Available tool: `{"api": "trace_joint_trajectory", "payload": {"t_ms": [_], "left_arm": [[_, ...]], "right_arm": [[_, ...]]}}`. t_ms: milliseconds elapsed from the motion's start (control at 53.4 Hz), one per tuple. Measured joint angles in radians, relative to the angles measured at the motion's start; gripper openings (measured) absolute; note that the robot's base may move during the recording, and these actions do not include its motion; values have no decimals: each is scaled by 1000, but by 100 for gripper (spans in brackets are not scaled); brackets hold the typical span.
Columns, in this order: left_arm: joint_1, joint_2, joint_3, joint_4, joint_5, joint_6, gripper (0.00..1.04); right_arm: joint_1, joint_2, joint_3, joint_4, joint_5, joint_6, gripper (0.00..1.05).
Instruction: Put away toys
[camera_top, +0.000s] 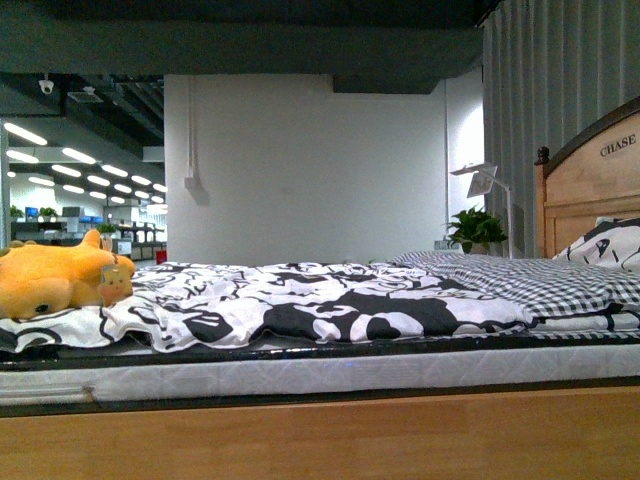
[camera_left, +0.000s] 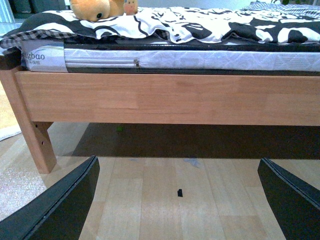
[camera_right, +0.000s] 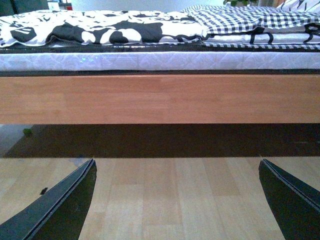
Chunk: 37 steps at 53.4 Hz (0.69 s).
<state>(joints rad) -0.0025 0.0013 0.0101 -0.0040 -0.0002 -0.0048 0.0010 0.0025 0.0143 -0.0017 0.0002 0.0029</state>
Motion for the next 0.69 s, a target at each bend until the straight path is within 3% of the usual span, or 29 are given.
{"api": "trace_joint_trajectory", "payload": {"t_ms": [693], "left_arm": [[0, 0, 0, 0, 0, 0, 98]], "right_arm": [[0, 0, 0, 0, 0, 0, 98]]}}
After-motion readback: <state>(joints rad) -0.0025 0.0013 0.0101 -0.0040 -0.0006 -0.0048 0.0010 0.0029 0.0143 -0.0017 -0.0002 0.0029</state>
